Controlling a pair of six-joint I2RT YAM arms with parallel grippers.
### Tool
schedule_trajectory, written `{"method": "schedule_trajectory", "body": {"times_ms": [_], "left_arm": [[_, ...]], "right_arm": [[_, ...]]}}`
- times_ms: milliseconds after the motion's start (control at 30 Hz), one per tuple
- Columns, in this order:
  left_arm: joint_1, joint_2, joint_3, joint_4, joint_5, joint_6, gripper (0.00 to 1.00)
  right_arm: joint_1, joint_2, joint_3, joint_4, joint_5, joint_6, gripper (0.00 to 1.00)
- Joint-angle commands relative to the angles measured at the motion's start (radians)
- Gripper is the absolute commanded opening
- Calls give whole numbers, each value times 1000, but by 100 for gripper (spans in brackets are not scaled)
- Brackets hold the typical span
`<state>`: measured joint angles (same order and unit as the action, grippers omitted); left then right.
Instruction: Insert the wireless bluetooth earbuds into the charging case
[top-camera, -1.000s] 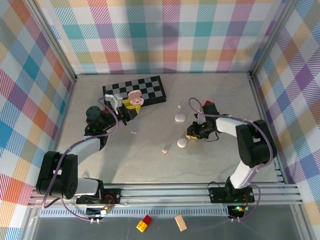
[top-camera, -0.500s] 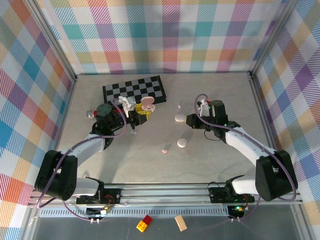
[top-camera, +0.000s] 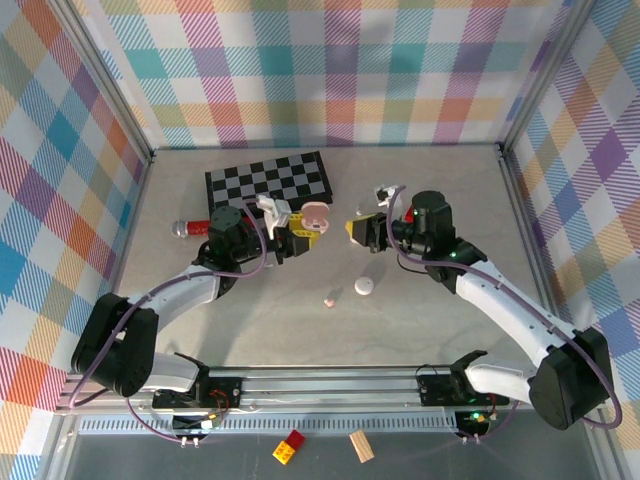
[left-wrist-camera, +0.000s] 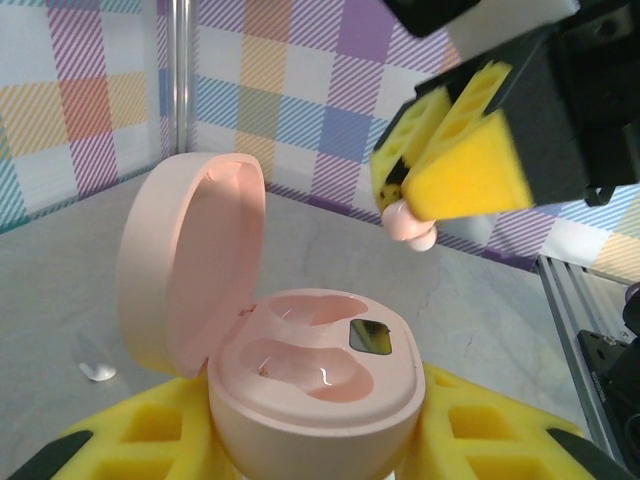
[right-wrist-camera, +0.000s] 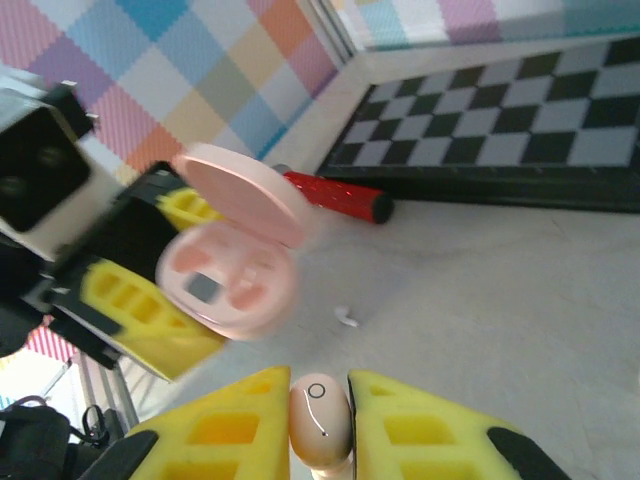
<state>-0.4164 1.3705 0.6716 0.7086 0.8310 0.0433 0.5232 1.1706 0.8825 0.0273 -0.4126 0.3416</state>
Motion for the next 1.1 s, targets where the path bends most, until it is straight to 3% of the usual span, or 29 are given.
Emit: {"method": "schedule_trajectory", "body": {"times_ms": [0,300,1067], "left_arm": [[-12,9,26,29,41,24,35],[-33,9,27,34,77,44,34],[-43,22,43,106,106,-17,34]], "right_arm": [[26,11,43,57,-36,-38,18],[83,82,99,108,-45,-50,17],[94,124,81,126,-32,-51,17]]}}
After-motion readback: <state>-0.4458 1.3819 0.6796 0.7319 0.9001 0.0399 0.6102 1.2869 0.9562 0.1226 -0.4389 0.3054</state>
